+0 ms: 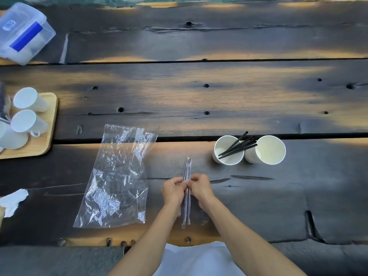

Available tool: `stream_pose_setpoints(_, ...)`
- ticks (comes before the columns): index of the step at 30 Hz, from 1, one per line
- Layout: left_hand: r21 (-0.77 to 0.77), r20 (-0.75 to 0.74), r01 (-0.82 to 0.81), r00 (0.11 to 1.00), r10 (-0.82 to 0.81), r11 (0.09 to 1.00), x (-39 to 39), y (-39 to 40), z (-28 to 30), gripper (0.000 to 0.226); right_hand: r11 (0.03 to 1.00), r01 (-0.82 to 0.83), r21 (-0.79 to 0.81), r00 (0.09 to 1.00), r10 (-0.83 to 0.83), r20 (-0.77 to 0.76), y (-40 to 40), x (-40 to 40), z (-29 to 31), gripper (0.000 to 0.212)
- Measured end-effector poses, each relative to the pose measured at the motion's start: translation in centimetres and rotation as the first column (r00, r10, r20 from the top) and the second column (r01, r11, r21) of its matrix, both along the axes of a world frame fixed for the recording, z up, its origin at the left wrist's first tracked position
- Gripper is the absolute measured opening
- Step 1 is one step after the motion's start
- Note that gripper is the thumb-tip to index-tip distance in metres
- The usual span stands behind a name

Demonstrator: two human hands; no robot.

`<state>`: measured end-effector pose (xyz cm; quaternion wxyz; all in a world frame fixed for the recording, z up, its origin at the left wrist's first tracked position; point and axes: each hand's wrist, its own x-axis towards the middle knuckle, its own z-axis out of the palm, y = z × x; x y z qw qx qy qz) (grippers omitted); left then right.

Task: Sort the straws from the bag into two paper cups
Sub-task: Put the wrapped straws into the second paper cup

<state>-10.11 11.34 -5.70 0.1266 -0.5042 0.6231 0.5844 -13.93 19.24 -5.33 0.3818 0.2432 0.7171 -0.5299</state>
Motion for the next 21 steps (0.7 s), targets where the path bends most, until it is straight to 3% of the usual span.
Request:
stream_pose_setpoints(8,0.294,-0.039,-0.027,0.998,0.040,0.956,1.9,0.4,1.2,0.024,0.966,0.225,-0.125,0.974,-0.218,0.065,0.1,0.8,1.0,0.023)
stream_pose_setpoints(13,0.443,-0.119,-0.041,0.987,0.104,0.896,2.6,0.8,3.1,0.026,0.863,0.358,-0.356,0.930,-0.294,0.222,-0.2,1.1,1.8,0.022)
stream_pose_setpoints(16,0.497,-0.167,-0.014,0.980,0.112,0.867,2.6,-0.3,3.9,0.026,0.854,0.241,-0.462,0.967,-0.169,0.192,0.7,0.6,2.7,0.015)
stream_pose_setpoints(21,0.479,-0.200,0.209,0.972,-0.126,0.852,2.8,-1.4,5.0,0.032,0.886,-0.046,-0.460,0.998,0.023,-0.055,2.0,-0.8,6.0,0.014)
